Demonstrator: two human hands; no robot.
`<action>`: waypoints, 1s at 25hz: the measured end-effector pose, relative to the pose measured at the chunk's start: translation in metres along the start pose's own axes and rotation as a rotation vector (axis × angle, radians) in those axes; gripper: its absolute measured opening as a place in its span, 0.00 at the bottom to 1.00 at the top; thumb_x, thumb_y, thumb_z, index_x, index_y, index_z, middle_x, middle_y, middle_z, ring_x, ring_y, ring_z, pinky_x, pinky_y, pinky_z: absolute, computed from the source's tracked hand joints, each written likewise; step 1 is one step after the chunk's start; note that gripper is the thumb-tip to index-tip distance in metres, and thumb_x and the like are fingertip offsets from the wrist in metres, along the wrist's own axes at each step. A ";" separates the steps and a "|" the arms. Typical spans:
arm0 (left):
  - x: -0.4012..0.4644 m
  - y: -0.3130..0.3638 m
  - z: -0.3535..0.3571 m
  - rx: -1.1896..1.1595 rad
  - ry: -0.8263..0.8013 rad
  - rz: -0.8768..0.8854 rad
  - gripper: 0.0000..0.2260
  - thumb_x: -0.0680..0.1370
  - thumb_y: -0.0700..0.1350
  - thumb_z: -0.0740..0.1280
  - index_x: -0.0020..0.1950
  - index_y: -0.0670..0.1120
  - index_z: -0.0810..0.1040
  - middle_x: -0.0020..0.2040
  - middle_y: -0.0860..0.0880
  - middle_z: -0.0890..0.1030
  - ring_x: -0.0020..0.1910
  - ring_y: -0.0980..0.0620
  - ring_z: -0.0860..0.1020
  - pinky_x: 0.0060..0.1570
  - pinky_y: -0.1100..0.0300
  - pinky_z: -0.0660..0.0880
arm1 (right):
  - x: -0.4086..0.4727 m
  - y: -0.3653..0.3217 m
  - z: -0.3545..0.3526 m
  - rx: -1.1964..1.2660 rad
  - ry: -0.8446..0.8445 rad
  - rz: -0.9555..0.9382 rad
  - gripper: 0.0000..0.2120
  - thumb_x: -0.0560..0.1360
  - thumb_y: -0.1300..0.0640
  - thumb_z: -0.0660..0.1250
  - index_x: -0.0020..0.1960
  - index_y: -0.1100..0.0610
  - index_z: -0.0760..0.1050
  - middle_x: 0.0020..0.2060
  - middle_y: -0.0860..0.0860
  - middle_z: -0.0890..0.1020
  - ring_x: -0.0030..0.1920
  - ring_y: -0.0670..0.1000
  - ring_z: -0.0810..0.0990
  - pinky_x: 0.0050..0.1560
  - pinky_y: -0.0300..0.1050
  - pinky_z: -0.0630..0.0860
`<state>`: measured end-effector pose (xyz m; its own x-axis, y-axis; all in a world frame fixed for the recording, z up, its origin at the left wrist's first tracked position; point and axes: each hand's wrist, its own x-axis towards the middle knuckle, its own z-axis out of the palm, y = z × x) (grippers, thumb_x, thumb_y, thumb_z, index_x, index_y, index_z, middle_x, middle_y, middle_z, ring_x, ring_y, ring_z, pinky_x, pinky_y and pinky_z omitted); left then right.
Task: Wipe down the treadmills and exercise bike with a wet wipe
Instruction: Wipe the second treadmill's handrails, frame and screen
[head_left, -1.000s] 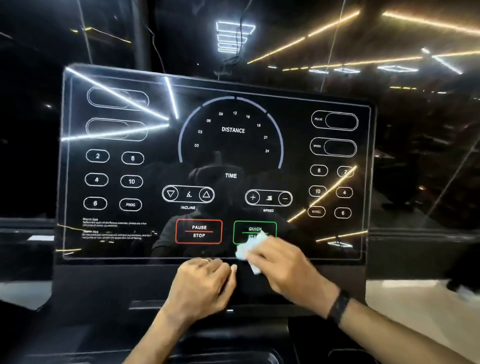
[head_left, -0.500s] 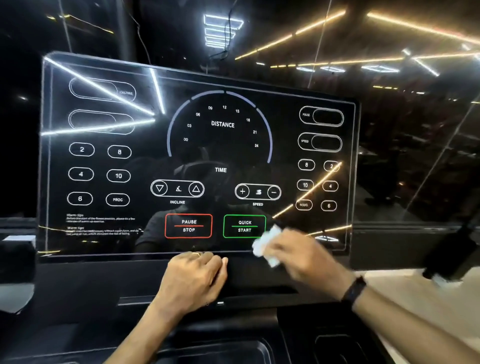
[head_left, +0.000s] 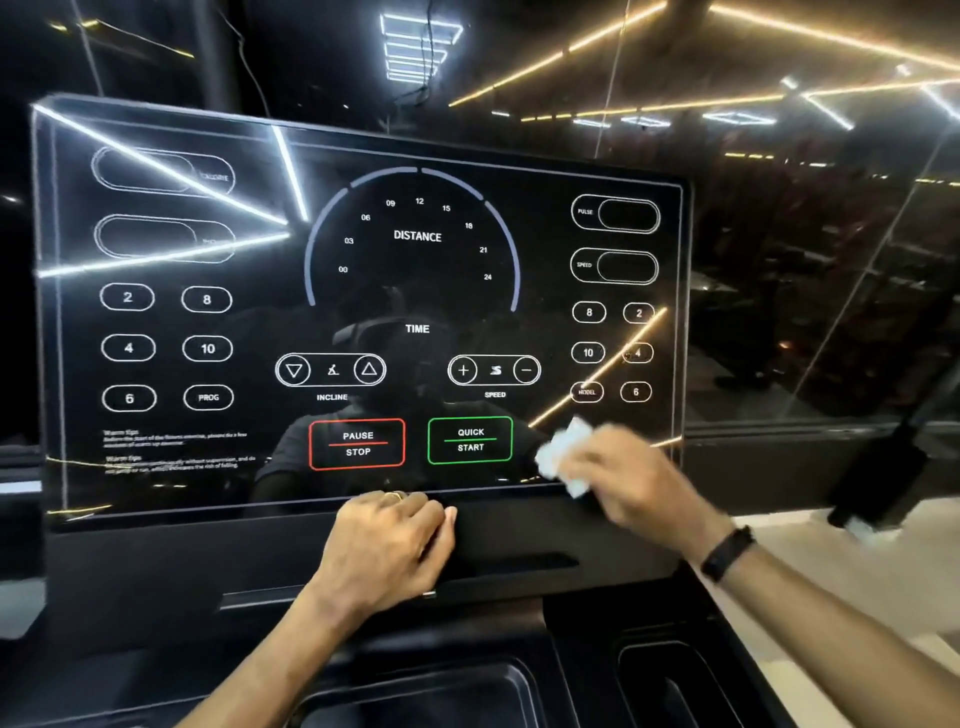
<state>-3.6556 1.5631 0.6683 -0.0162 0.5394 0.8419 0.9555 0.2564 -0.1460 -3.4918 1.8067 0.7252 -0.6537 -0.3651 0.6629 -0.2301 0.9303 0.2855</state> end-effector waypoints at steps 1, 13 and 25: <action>0.004 0.003 0.004 -0.016 -0.005 0.021 0.17 0.78 0.47 0.64 0.29 0.48 0.70 0.26 0.51 0.71 0.23 0.49 0.72 0.25 0.57 0.68 | 0.009 0.023 -0.013 -0.039 0.080 0.111 0.13 0.80 0.71 0.58 0.54 0.61 0.80 0.46 0.55 0.80 0.41 0.57 0.76 0.46 0.50 0.76; 0.014 0.022 0.018 -0.121 -0.026 0.105 0.17 0.78 0.46 0.65 0.29 0.48 0.70 0.26 0.51 0.70 0.23 0.48 0.71 0.24 0.57 0.69 | -0.011 0.061 -0.042 -0.046 0.097 0.254 0.13 0.77 0.74 0.61 0.53 0.59 0.78 0.45 0.55 0.78 0.45 0.52 0.75 0.49 0.46 0.75; 0.013 0.021 0.018 -0.086 -0.053 0.121 0.17 0.78 0.46 0.64 0.29 0.48 0.70 0.26 0.50 0.71 0.23 0.48 0.73 0.24 0.56 0.70 | -0.005 0.055 -0.034 -0.025 0.215 0.496 0.11 0.74 0.76 0.62 0.47 0.66 0.80 0.44 0.58 0.79 0.46 0.61 0.78 0.49 0.52 0.75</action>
<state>-3.6411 1.5894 0.6667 0.0876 0.6046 0.7917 0.9730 0.1184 -0.1981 -3.4763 1.8586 0.7611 -0.5168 0.1165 0.8482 0.0875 0.9927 -0.0830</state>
